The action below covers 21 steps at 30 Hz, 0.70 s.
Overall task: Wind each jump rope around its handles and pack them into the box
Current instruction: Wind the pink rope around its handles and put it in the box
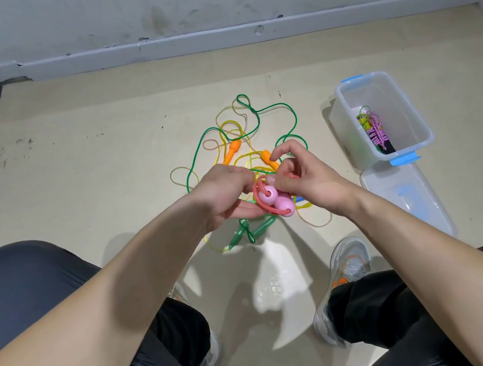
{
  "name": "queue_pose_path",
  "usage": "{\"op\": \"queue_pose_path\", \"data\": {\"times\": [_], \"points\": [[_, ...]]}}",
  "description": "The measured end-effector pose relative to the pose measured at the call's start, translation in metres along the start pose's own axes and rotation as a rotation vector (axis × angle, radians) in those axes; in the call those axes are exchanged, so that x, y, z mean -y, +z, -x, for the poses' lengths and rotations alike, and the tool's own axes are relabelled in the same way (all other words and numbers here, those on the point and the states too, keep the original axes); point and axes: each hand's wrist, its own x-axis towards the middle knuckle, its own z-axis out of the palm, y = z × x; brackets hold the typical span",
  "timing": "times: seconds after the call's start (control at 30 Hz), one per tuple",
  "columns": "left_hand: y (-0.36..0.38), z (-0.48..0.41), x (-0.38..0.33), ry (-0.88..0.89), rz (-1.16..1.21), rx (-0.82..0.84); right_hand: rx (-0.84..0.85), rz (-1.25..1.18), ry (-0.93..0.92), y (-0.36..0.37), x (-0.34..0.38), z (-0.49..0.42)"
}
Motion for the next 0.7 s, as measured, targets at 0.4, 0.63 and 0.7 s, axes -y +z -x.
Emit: {"op": "queue_pose_path", "data": {"times": [0.4, 0.63, 0.7], "points": [[-0.007, -0.003, -0.008, 0.149, -0.005, -0.09, -0.019, -0.052, 0.056, 0.008, 0.017, 0.005], [-0.012, -0.006, -0.006, 0.203, -0.004, 0.029, -0.095, 0.282, -0.042, 0.019, 0.015, 0.007], [-0.01, -0.008, -0.001, 0.273, -0.062, 0.005, -0.153, 0.304, -0.05, 0.021, 0.013, 0.007]]}}
